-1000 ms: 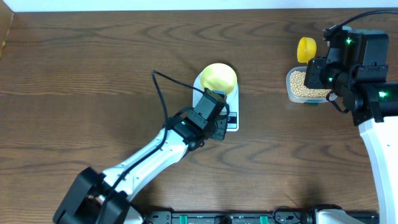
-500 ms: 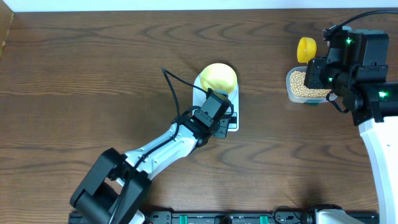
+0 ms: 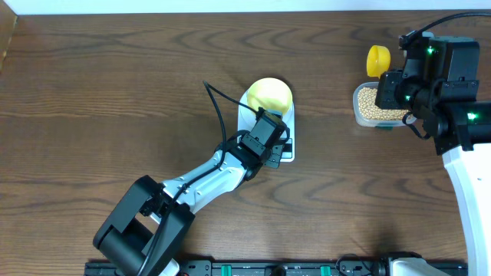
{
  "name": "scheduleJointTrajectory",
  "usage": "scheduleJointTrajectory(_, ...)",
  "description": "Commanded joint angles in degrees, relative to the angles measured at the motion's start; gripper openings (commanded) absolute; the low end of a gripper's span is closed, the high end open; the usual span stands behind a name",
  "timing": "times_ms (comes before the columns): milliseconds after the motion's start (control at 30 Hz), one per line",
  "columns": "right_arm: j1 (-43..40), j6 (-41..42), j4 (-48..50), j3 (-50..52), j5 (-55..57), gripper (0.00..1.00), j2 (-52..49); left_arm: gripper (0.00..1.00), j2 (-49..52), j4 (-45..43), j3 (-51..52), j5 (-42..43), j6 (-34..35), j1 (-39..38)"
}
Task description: Scoop item into bowl and weigh 50g on scale
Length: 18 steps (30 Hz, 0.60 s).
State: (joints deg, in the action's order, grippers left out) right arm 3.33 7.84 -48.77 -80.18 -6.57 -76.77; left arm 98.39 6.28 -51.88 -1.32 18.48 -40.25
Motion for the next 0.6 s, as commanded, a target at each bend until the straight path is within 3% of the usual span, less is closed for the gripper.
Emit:
scheduleJointTrajectory(0, -0.02, -0.81, -0.04, -0.22, 0.44, 0.01, -0.28, 0.07, 0.63, -0.22, 0.13, -2.36, -1.33, -0.09)
scheduleJointTrajectory(567, -0.02, -0.83, 0.11, -0.22, 0.44, 0.01, -0.28, 0.07, 3.19, -1.51, 0.13, -1.95, -1.31, -0.46)
